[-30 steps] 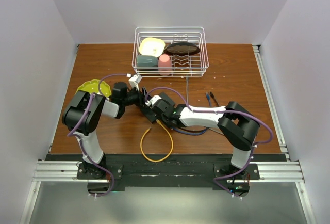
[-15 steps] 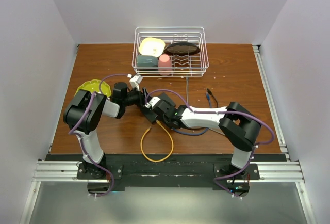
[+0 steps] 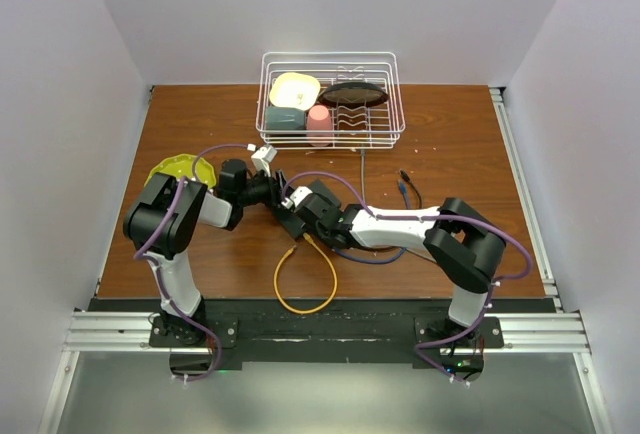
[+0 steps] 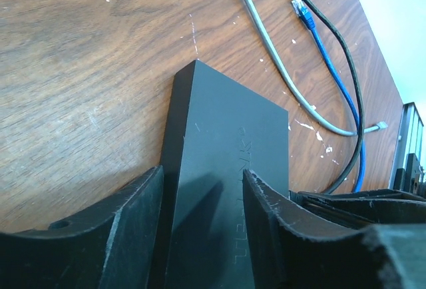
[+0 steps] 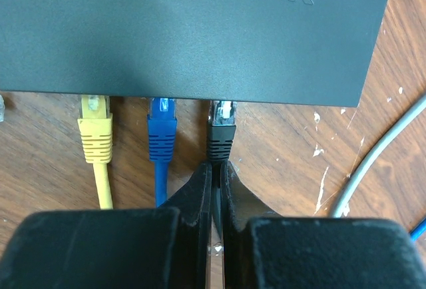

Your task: Insert the plug into the switch port

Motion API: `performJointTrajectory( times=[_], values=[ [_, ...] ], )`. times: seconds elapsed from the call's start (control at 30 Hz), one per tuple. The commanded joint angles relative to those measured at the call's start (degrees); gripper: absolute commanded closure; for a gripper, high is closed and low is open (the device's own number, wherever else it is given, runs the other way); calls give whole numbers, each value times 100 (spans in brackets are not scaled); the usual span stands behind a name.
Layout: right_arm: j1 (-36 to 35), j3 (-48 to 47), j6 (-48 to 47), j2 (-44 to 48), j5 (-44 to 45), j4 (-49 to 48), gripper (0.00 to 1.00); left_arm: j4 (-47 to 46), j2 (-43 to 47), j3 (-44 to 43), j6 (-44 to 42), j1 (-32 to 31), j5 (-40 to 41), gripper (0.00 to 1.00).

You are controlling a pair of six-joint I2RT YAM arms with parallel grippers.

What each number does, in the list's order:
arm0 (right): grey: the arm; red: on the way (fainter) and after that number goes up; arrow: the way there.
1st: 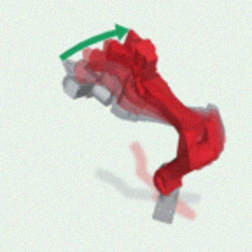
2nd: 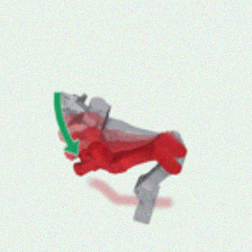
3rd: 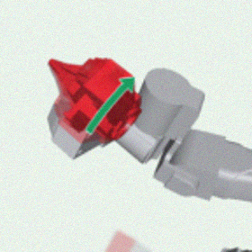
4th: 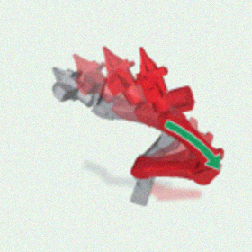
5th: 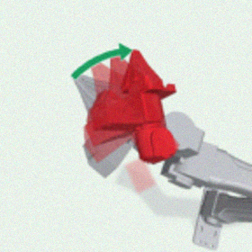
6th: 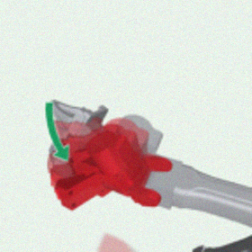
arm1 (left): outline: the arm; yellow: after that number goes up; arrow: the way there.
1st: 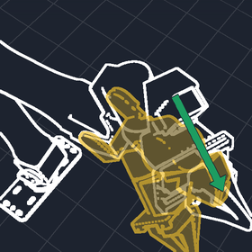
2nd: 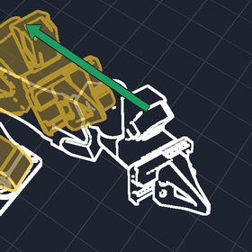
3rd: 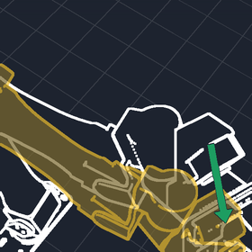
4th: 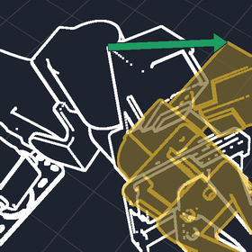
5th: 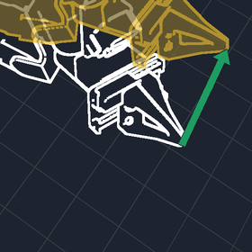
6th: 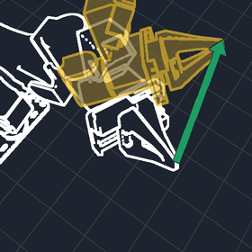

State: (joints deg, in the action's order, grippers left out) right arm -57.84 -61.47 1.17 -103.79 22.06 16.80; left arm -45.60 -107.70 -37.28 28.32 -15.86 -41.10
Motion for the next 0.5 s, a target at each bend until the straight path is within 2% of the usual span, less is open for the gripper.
performJointTrajectory(
  times=[0.0, 0.47],
  values=[
    [-25, -339, 304, -89, 123, -423, 100, 51, -32, -34, 51, -119, -574, 47],
    [-25, -304, 797, 34, -185, -730, 100, 104, -40, -25, 16, -111, -592, 48]
  ],
)
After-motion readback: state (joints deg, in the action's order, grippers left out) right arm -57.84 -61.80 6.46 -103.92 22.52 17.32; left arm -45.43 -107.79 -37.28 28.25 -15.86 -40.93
